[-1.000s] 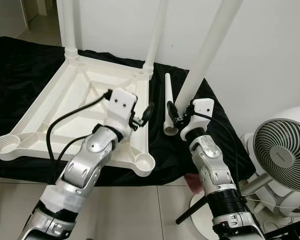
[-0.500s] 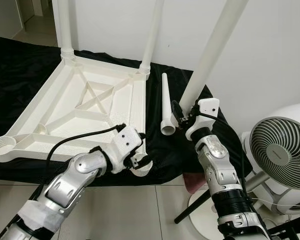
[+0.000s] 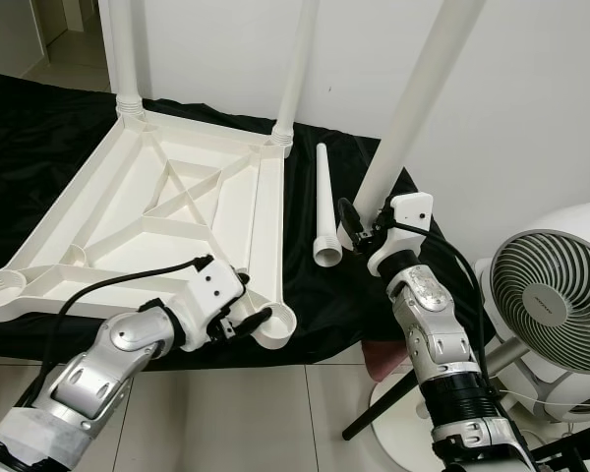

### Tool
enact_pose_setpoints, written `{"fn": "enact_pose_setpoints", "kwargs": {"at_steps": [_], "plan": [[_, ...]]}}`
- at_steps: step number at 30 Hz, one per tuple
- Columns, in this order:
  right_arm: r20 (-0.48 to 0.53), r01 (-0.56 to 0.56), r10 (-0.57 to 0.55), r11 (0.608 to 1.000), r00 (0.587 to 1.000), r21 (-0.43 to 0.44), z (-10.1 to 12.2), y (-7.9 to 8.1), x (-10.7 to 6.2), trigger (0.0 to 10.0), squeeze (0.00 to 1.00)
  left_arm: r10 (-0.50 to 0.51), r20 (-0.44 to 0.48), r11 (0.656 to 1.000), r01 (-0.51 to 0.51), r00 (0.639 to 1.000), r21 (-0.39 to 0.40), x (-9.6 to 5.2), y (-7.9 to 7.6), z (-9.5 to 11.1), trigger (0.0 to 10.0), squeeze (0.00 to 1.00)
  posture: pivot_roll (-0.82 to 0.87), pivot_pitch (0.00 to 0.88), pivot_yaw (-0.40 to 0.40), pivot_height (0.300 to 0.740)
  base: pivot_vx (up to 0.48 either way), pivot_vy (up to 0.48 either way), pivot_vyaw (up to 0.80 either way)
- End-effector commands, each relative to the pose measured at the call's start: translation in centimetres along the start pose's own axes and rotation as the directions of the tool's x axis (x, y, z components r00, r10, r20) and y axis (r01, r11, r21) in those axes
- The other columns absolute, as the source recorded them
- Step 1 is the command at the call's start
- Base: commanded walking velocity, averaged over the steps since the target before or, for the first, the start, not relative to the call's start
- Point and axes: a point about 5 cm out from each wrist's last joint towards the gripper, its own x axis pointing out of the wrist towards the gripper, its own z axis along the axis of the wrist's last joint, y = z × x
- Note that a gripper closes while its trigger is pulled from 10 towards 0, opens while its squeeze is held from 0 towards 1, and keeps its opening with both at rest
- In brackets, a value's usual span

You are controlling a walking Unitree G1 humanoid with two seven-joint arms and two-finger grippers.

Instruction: Building children table

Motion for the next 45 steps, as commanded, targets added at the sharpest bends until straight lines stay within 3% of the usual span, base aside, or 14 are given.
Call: {"fn": "enact_pose_setpoints", "kwargs": {"at_steps": [1,4,8,14,24,26,32,37,45], "plan": [[0.016,0.007,-0.007,1.0,1.0,-0.009,0.2,-0.5,-0.2,10.0,0.0,-0.132,-0.013,0.991,0.132,0.991,0.007,-0.5,-0.3,-0.3,10.0,0.0,0.17,0.0,-0.201,0.74,0.0,0.0,0.0],[0.013,0.004,-0.004,1.0,1.0,-0.011,0.2,-0.5,-0.2,10.0,0.0,-0.129,-0.01,0.992,0.129,0.992,0.002,-1.3,0.2,-0.2,10.0,0.0,0.18,0.008,-0.205,0.74,0.0,0.0,0.0],[0.01,0.006,-0.006,1.0,1.0,-0.015,0.1,-0.7,-0.2,10.0,0.0,-0.19,0.007,0.981,0.19,0.982,-0.037,-2.2,-0.4,0.1,10.0,0.0,0.18,0.01,-0.205,0.74,0.0,0.0,0.0],[0.01,0.007,-0.007,1.0,1.0,-0.015,0.0,-0.7,-0.2,10.0,0.0,-0.225,-0.002,0.974,0.225,0.974,-0.029,-2.3,-0.9,-0.1,10.0,0.0,0.18,0.014,-0.203,0.74,0.0,0.0,0.0],[0.024,0.009,-0.008,1.0,1.0,-0.024,0.5,-0.8,0.2,10.0,0.0,-0.126,-0.052,0.989,0.13,0.991,0.07,0.1,-0.1,-0.6,10.0,0.0,0.16,0.014,-0.197,0.74,0.0,0.0,0.0],[0.029,0.013,-0.012,1.0,1.0,-0.023,0.6,-0.8,0.2,10.0,0.0,-0.096,-0.081,0.988,0.104,0.992,0.112,1.2,0.2,-0.7,10.0,0.0,0.15,0.012,-0.194,0.74,0.0,0.0,0.0],[0.036,0.021,-0.02,1.0,0.999,-0.02,0.7,-0.7,0.2,10.0,0.0,-0.084,-0.079,0.986,0.094,0.993,0.137,2.9,0.5,-0.2,10.0,0.0,0.14,0.011,-0.188,0.74,0.0,0.0,0.0],[0.036,0.025,-0.024,1.0,0.999,-0.018,0.6,-0.7,0.1,10.0,0.0,-0.085,-0.073,0.986,0.095,0.994,0.141,3.4,0.6,-0.2,10.0,0.0,0.13,0.011,-0.185,0.74,0.0,0.0,0.0],[0.024,0.035,-0.036,0.999,0.999,0.006,0.3,-0.5,0.0,10.0,0.0,0.083,-0.088,0.98,-0.066,0.993,0.189,5.3,2.5,-0.4,10.0,0.0,0.13,0.016,-0.181,0.74,0.0,0.0,0.0]]}}
